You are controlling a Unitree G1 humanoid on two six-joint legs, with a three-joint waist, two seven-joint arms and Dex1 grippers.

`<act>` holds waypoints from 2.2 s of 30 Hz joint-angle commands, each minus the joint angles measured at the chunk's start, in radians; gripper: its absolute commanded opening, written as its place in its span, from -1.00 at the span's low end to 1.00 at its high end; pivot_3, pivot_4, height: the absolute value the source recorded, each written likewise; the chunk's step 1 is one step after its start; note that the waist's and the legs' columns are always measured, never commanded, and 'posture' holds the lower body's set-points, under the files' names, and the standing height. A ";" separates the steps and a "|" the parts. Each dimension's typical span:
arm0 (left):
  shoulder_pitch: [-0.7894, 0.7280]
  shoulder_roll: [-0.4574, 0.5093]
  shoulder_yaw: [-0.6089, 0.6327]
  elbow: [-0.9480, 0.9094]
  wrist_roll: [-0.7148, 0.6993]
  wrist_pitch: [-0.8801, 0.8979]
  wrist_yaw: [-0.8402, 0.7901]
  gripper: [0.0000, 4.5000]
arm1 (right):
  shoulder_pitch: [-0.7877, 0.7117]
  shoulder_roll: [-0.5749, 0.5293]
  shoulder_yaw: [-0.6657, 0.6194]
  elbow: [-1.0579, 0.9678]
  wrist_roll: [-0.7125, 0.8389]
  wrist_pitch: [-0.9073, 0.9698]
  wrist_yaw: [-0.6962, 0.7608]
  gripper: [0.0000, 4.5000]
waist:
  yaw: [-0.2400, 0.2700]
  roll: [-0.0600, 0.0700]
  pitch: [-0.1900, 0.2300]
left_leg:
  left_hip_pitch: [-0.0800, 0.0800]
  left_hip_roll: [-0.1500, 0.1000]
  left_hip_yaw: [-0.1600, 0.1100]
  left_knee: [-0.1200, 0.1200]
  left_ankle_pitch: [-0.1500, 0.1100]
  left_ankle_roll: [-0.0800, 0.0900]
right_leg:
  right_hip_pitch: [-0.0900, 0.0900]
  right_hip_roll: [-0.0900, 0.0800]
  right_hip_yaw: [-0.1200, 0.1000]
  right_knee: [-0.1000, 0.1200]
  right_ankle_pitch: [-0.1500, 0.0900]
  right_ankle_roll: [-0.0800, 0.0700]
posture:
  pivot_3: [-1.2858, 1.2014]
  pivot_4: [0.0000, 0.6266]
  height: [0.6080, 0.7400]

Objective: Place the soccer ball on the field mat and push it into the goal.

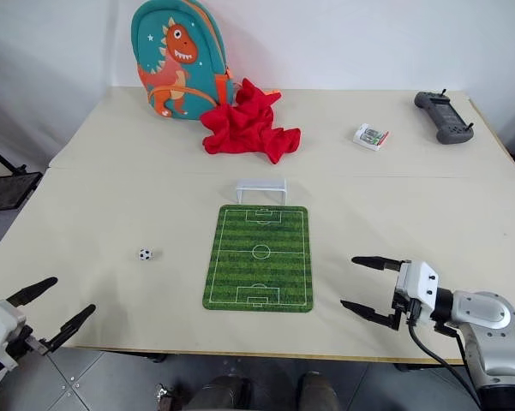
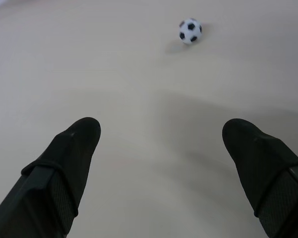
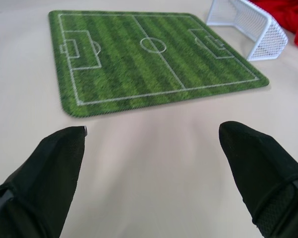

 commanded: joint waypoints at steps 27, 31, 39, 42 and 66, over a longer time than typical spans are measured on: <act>-0.344 -0.018 -0.141 -0.068 -0.225 0.380 0.009 1.00 | -0.060 0.153 0.007 -0.146 0.210 0.071 0.083 1.00 | -0.023 -0.002 -0.001 | 0.005 0.002 0.002 0.000 -0.002 -0.001 | 0.001 0.002 0.001 0.003 0.002 0.000 | 0.03 -0.52 1.00; -0.398 -0.010 -0.205 0.002 -0.147 0.379 0.022 1.00 | -0.058 0.162 0.009 -0.154 0.206 0.070 0.071 1.00 | -0.027 -0.002 -0.001 | 0.006 0.006 0.002 -0.001 -0.004 -0.004 | 0.001 0.007 0.001 0.003 0.001 -0.001 | 0.03 -0.52 1.00; -0.449 -0.029 -0.254 0.058 -0.095 0.390 0.043 0.61 | -0.030 0.181 0.007 -0.174 0.193 0.053 0.044 1.00 | -0.010 -0.002 -0.001 | 0.006 0.007 0.002 0.001 -0.004 -0.004 | 0.001 0.008 0.002 0.003 0.001 -0.001 | 0.03 -0.52 1.00; -0.465 -0.031 -0.262 0.072 -0.088 0.378 0.035 0.18 | -0.016 0.185 0.007 -0.178 0.191 0.046 0.041 1.00 | -0.006 -0.002 -0.001 | 0.006 0.007 0.002 0.000 -0.004 -0.004 | 0.001 0.008 0.003 0.003 0.001 -0.001 | 0.03 -0.52 1.00; -0.719 -0.066 -0.589 -0.162 -0.083 0.481 -0.129 -0.91 | 0.022 0.081 -0.107 -0.119 0.217 0.055 0.108 1.00 | -0.023 -0.001 -0.001 | 0.007 0.009 0.003 0.000 -0.005 -0.006 | 0.000 0.012 0.005 0.003 0.001 -0.002 | 0.03 -0.52 1.00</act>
